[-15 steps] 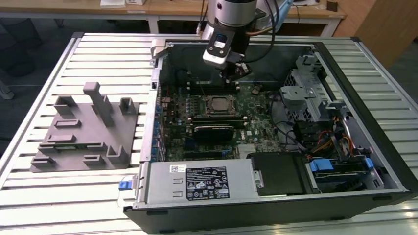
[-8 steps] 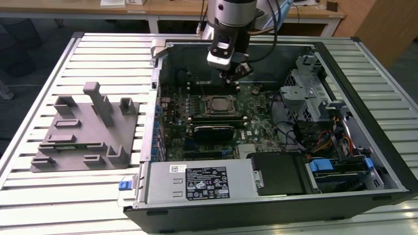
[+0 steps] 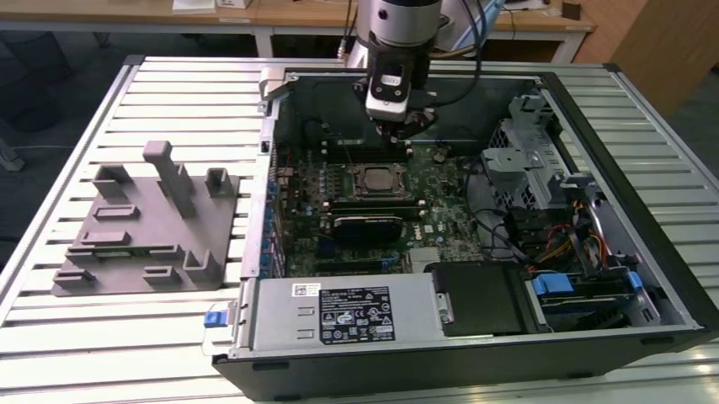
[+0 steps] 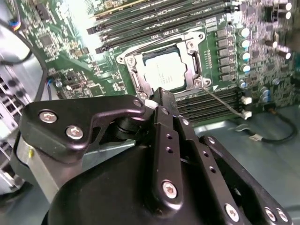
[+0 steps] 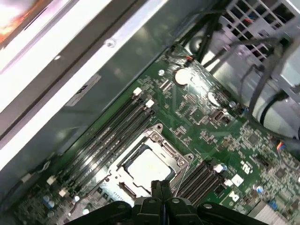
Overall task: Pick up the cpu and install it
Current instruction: 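Install the first cpu locking lever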
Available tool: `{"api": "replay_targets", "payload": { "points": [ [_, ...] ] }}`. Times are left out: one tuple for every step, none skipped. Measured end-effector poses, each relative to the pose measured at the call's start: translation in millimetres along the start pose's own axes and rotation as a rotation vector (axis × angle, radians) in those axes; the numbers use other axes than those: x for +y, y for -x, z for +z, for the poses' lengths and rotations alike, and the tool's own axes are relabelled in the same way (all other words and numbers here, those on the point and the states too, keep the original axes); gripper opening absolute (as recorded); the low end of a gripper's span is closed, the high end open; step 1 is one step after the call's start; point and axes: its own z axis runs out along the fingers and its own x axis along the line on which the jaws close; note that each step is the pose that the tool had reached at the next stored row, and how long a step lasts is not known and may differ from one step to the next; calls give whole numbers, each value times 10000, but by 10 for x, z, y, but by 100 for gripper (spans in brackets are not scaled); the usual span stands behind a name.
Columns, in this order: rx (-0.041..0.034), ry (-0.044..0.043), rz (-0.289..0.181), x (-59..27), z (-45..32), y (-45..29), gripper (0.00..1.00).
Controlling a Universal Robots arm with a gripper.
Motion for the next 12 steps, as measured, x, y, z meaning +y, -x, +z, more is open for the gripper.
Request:
{"api": "replay_targets", "payload": {
  "points": [
    [2,4,-171,0,1,0,11],
    [4,8,-344,0,1,0,11],
    [7,12,-518,0,2,0,11],
    [9,15,-693,-1,2,-1,11],
    [11,19,-868,-1,3,-1,11],
    [13,23,-1043,-1,3,-1,11],
    [15,26,-1225,-1,3,-1,11],
    [17,30,-1390,-1,3,-1,11],
    [19,34,-1555,-1,4,-1,11],
    [22,38,-1729,-1,4,-1,11],
    [24,42,-1909,-1,5,-2,11],
    [27,46,-2094,-1,5,-1,11]
  ]
}}
